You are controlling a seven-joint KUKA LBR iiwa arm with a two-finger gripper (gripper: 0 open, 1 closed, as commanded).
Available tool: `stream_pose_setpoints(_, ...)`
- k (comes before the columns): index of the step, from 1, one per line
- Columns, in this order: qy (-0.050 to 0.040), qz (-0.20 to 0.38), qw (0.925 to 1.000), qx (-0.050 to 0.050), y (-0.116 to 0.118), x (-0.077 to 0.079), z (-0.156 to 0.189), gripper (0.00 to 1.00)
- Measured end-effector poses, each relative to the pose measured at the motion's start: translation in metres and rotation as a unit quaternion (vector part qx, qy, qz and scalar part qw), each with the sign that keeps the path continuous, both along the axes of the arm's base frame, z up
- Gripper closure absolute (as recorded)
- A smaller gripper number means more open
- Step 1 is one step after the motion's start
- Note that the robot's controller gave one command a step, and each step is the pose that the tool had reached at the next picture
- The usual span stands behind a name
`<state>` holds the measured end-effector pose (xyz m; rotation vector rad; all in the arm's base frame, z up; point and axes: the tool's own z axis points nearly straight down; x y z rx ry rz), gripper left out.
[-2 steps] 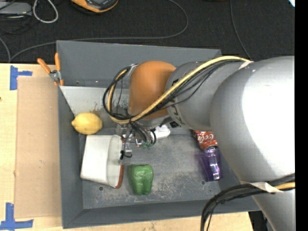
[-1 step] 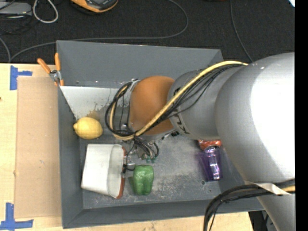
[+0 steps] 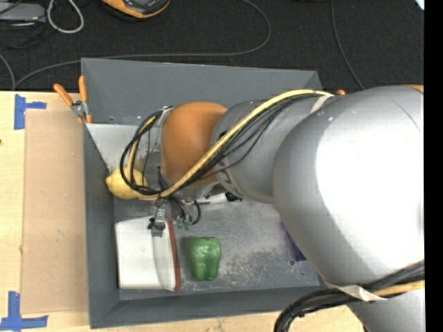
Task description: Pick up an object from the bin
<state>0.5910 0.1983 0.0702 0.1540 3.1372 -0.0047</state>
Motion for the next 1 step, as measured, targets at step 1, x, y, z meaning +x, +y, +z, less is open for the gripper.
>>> stream_pose_setpoints(1,-0.0001,0.0,1.0,0.0,0.0,0.0,0.0,1.0)
